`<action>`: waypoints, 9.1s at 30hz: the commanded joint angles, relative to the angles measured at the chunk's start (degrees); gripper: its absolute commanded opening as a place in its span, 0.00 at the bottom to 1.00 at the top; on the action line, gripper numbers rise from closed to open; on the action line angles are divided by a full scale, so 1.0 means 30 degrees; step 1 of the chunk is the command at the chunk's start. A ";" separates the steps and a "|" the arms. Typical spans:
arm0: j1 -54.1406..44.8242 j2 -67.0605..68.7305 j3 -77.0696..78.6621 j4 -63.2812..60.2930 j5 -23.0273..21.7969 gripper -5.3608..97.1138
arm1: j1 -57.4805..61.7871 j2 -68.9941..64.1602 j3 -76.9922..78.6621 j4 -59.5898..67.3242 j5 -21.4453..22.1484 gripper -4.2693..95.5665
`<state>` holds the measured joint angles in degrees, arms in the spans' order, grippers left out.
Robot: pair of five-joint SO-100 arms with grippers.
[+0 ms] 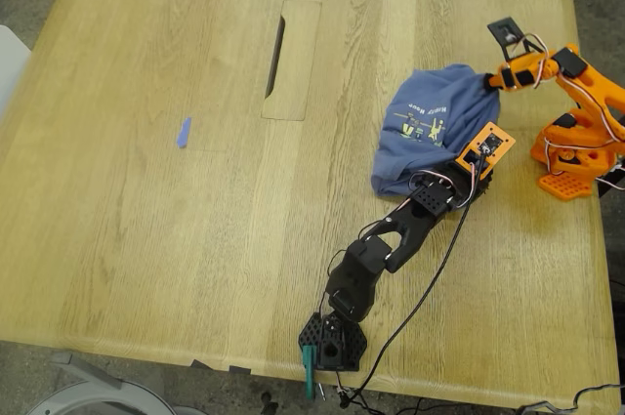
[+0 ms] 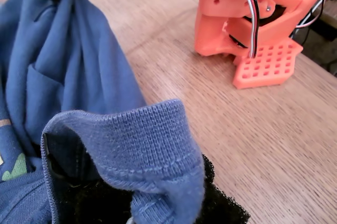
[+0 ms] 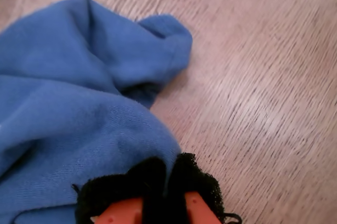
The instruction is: Fold a T-shirt
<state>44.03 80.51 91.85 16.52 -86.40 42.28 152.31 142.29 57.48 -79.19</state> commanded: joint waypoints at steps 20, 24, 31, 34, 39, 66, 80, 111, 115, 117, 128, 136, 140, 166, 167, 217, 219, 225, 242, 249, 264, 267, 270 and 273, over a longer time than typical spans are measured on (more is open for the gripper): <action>0.1055 0.3164 -0.0674 0.7588 -0.1934 0.86 | -0.1523 0.3779 0.0732 0.1875 0.1260 0.46; 0.1670 0.3340 -0.1084 0.8994 -0.2139 0.86 | -0.1465 0.4482 -0.0029 0.3457 0.1377 0.46; 0.1846 0.3311 -0.2520 1.0723 -0.1963 0.89 | -0.0820 0.4717 -0.1406 0.5098 0.1523 0.44; 0.1787 0.3311 -0.3018 1.0928 -0.1816 0.89 | -0.0850 0.4541 -0.2402 0.5859 0.1494 0.44; 0.1846 0.3223 -0.4453 1.1426 -0.1611 0.89 | -0.1113 0.3779 -0.4629 0.7178 0.1465 0.43; -0.3164 -0.3691 -1.1016 0.3574 -0.2314 0.07 | -0.8086 -0.1934 0.0615 -0.5889 0.1025 0.04; -0.5127 0.2373 0.4307 -0.2520 -0.2813 0.05 | -0.5068 0.7090 1.0312 -0.4277 0.1436 0.04; -1.0166 0.6563 0.8057 -0.6826 -0.1641 0.07 | 0.1816 1.1221 0.7061 -0.0293 0.0322 0.04; -0.8965 0.7559 0.7178 -0.5771 -0.1377 0.14 | 0.1758 1.1162 0.6035 -0.0645 -0.0029 0.04; -0.8437 0.8086 0.6914 -0.5332 -0.1523 0.08 | 0.1670 1.0957 0.5479 -0.1055 -0.0205 0.04; -0.6035 0.8496 0.3779 -0.3926 -0.0791 0.21 | -0.1289 0.9580 0.3574 -0.1992 -0.0645 0.05; -0.4424 0.4658 0.0322 -0.3896 -0.1201 0.10 | -0.9141 0.6797 0.4541 -0.5596 -0.0967 0.04; -0.4102 0.2725 -0.0645 -0.3633 -0.1641 0.05 | -1.0723 0.4189 0.3574 -0.5625 -0.0850 0.04; -0.7441 0.0820 0.4336 -0.4072 -0.2666 0.05 | -0.9668 0.7793 1.0576 -0.3076 0.1230 0.04; -0.7529 0.0703 0.4277 -0.3633 -0.2666 0.05 | -0.9551 0.8350 1.0664 -0.2432 0.1230 0.04; -1.3096 0.0029 -0.5010 0.5977 -0.2168 0.05 | -0.3516 0.6211 0.3398 0.5010 0.0674 0.04; -1.3037 0.0205 -0.5068 0.6533 -0.2168 0.05 | -0.3135 0.6094 0.3398 0.4834 0.0645 0.04; -1.4385 0.2197 -0.2373 0.7148 -0.1963 0.05 | -0.1611 0.5010 0.2432 0.4219 0.0527 0.04; -1.9922 1.2422 0.9492 0.7764 -0.1875 0.05 | 0.5537 0.4541 0.4043 0.2461 0.0088 0.04; -2.3379 1.7725 1.3477 0.9521 -0.1758 0.05 | 0.8760 0.4541 0.5068 0.1875 0.0117 0.04; -3.0176 3.0000 2.0742 1.5410 -0.1992 0.05 | 1.4648 0.6445 0.7412 0.2490 -0.0586 0.04; -3.1318 3.2812 2.1738 1.7549 -0.2109 0.05 | 1.5146 0.7646 0.8232 0.3281 -0.0674 0.04; -3.2520 3.5625 2.2734 1.9395 -0.2139 0.05 | 1.5850 0.9229 0.9316 0.4072 -0.0762 0.04; -3.3838 3.7910 2.3350 2.0918 -0.2227 0.05 | 1.6436 1.1777 1.0693 0.5537 -0.0791 0.04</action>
<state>-54.40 188.79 162.16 76.11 -92.11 90.70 184.04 173.41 71.89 -81.12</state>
